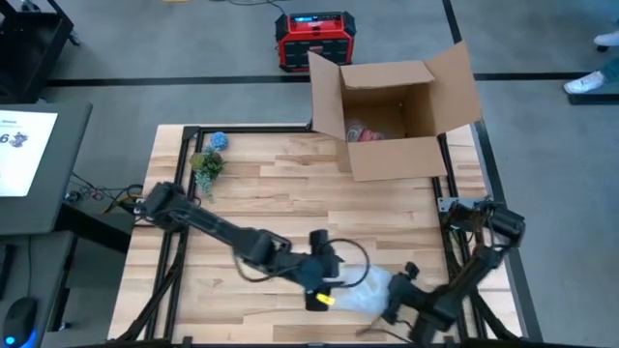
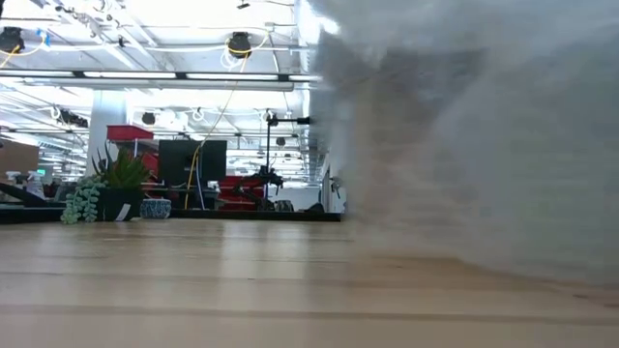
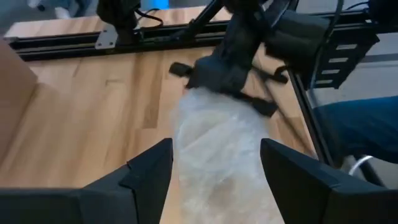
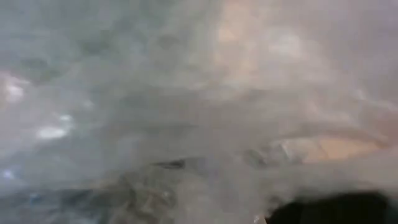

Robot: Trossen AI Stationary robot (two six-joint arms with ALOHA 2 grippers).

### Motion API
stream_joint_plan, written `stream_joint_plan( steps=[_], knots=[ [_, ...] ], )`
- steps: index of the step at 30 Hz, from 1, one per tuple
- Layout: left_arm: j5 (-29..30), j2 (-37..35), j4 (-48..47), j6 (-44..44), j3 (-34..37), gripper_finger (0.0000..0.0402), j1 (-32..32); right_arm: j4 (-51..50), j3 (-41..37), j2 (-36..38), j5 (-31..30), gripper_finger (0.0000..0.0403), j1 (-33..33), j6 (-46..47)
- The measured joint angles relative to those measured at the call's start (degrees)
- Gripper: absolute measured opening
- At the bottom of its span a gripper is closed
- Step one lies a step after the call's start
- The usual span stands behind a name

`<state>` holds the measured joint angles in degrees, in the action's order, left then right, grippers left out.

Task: Wrap mug
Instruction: Wrap the white patterned mug in the bubble wrap

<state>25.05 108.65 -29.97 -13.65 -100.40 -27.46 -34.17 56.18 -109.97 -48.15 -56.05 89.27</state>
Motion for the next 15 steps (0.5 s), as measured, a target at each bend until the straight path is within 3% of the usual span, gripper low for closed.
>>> stream_joint_plan(
  steps=[7,15],
  knots=[
    [4.3,0.9,-0.3,-4.2,0.2,0.0223,-4.1,-6.1,3.2,4.4,10.9,0.0161,4.0,-13.1],
    [24.5,1.0,-5.6,-12.7,0.4,0.0209,-10.4,-18.6,5.5,13.6,14.0,0.0146,1.3,-12.8]
  ],
)
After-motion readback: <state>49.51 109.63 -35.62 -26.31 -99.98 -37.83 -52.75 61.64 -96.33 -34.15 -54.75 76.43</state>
